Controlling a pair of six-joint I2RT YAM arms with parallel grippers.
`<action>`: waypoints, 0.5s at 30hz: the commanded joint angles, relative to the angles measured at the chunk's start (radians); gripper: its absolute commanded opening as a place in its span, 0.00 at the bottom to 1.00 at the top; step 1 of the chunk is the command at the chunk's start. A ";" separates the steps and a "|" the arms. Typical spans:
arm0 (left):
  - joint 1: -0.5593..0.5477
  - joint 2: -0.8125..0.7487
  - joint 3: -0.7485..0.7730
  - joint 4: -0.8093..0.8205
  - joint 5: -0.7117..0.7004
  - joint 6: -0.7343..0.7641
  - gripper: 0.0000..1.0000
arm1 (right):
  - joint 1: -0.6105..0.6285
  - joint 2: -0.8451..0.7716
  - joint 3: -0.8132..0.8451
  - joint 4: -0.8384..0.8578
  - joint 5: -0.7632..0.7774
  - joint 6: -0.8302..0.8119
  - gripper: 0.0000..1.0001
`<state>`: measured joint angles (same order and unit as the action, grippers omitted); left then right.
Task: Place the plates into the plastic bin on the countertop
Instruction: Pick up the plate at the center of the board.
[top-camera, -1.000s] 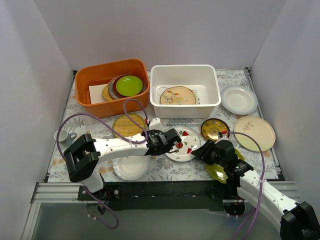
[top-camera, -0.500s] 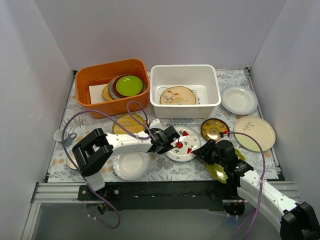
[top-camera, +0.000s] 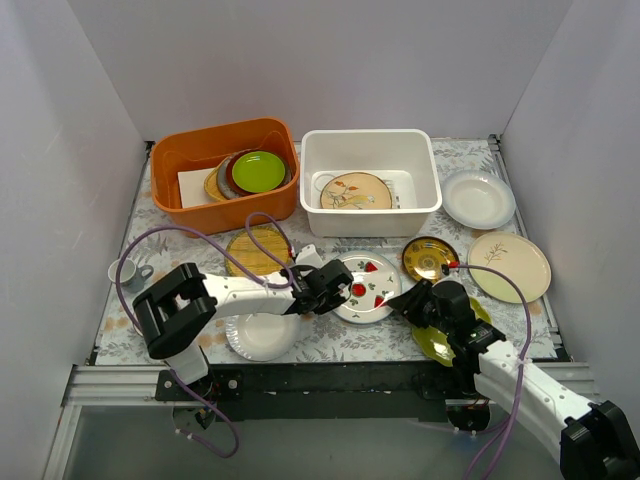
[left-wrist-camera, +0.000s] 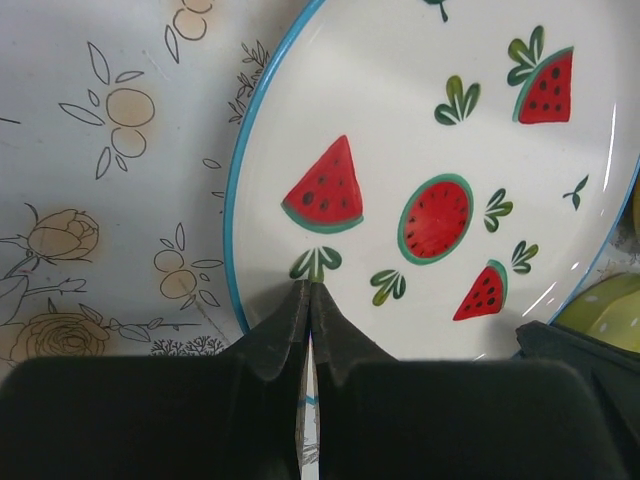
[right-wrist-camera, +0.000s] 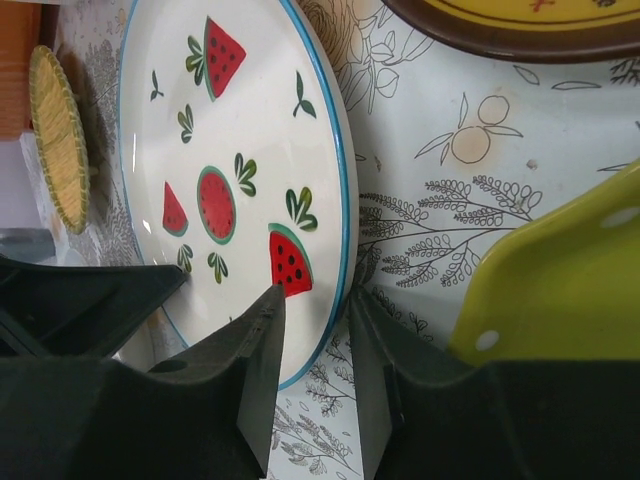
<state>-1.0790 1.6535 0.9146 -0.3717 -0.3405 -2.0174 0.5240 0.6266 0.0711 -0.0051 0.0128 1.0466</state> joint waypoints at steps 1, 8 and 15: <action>-0.016 0.029 -0.085 -0.125 0.061 -0.079 0.00 | -0.002 0.018 -0.063 0.031 0.070 0.010 0.40; -0.025 0.017 -0.115 -0.118 0.067 -0.093 0.00 | -0.002 0.128 -0.063 0.108 0.056 0.018 0.10; -0.036 -0.003 -0.112 -0.116 0.058 -0.087 0.00 | -0.002 0.170 -0.031 0.082 0.038 -0.022 0.01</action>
<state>-1.0973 1.6249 0.8593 -0.3023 -0.3130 -2.0247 0.5163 0.7906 0.0673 0.1509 0.0540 1.0924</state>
